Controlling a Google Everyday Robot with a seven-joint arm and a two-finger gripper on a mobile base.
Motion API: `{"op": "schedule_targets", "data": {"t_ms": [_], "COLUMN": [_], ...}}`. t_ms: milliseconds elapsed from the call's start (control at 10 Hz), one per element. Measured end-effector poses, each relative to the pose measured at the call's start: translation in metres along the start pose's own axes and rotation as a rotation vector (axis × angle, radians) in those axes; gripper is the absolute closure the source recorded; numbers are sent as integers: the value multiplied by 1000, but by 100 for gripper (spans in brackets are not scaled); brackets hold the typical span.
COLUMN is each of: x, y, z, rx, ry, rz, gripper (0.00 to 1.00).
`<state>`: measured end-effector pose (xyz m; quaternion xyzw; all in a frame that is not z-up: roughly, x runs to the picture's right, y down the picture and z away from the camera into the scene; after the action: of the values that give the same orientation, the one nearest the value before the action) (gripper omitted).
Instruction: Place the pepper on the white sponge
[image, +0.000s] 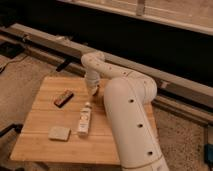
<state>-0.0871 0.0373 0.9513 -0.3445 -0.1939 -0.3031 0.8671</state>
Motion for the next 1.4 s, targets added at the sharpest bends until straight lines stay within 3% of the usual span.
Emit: {"op": "schedule_targets", "data": {"t_ms": [1000,1400], "x": [0,25], "y": [-1,-29], "z": [-2,-24], "rx": [-6,-44], "ry": [9,49], "rz": [-2,-80], "gripper": [97,97]}}
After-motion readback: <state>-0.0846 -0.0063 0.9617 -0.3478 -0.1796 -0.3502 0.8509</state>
